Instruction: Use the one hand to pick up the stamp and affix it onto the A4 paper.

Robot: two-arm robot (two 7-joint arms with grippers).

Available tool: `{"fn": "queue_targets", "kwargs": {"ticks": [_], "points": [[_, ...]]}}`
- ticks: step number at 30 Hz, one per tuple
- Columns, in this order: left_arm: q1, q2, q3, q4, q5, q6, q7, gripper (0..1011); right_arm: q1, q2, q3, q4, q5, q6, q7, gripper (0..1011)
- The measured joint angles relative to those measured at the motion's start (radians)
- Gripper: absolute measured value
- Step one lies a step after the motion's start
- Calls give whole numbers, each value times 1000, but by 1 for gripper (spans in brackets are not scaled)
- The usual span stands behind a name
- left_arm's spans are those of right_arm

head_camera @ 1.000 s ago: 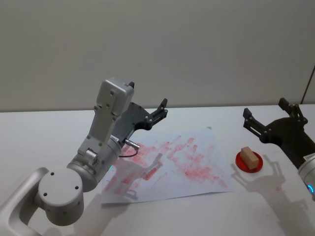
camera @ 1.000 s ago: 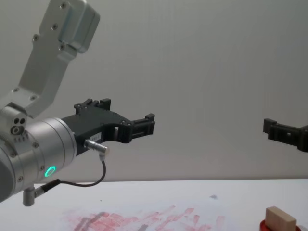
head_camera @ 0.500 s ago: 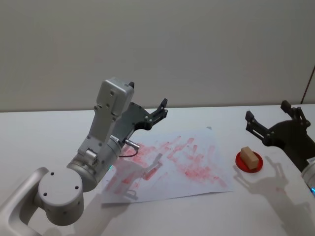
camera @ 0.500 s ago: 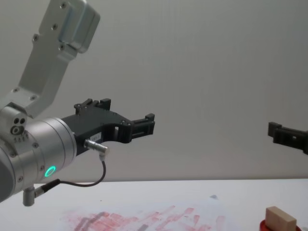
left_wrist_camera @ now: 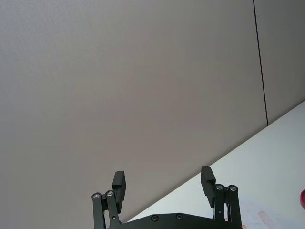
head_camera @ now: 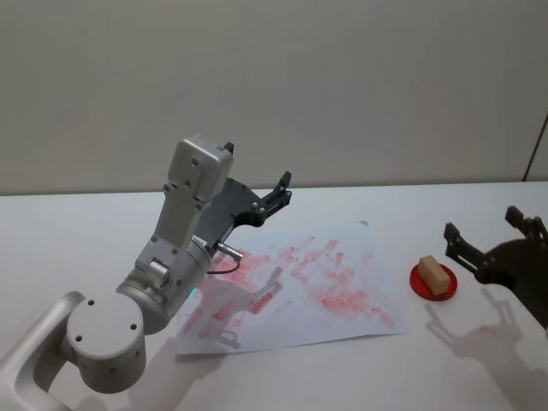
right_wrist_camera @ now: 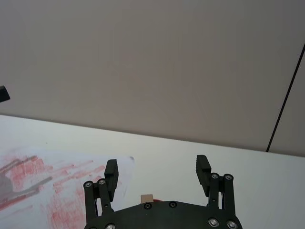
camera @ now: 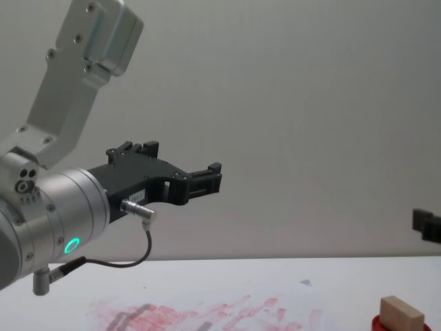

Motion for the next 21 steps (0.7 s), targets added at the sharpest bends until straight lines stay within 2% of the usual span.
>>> {"fn": "queue_targets", "kwargs": {"ticks": [4,10,21], "points": [[0,0,0,0,0,0,0,1001,-16,13,6,-11,10,42,-10,1001],[0,0,0,0,0,0,0,1001,-11,18,9,-5,13,93,2,1001],[0,0,0,0,0,0,0,1001,60,-6,-4,69,-14,204,71,1001]]}}
